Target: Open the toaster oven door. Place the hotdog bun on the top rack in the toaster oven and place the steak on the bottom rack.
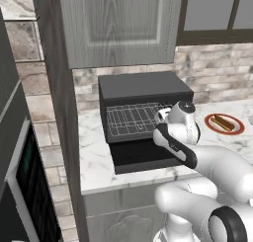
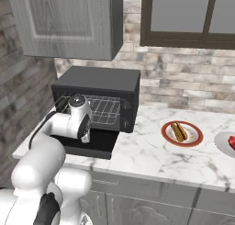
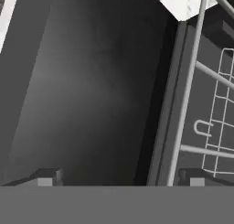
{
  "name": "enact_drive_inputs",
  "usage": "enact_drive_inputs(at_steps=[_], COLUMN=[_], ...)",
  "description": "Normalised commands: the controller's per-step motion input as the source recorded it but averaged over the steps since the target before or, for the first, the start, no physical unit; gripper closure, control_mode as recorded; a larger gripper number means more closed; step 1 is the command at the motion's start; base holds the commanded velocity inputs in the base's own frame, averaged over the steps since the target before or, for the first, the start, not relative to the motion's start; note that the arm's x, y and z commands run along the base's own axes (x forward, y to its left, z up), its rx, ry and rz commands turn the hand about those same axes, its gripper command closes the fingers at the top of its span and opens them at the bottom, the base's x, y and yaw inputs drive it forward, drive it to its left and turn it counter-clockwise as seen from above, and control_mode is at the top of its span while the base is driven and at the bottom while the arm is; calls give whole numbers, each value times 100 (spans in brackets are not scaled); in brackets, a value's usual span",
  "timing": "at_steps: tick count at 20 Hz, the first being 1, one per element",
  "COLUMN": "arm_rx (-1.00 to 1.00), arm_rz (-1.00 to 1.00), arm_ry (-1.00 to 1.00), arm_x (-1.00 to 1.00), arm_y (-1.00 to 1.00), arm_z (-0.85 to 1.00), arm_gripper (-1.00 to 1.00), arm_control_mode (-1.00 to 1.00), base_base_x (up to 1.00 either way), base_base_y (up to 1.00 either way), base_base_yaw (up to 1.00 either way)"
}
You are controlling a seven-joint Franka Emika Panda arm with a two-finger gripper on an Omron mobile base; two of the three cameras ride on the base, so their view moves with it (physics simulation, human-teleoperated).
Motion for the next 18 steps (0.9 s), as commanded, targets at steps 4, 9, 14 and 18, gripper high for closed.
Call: enact_drive_inputs(at_steps=[4,9,14,18], arm_rx=[-35,-33,-11,-1], arm_rz=[40,27,15,8], arm_ry=[-4,-1,-9,-10], arm_x=[-1,0,35,30], arm_y=[-17,2,7,8], arm_z=[100,100,100,64], arm_gripper=[-100,-100,-100,-100], arm_control_mode=[-100,-100,-100,-100], base_base_x=[0,0,0,0], base_base_y=[0,0,0,0], base_base_yaw=[0,0,0,0])
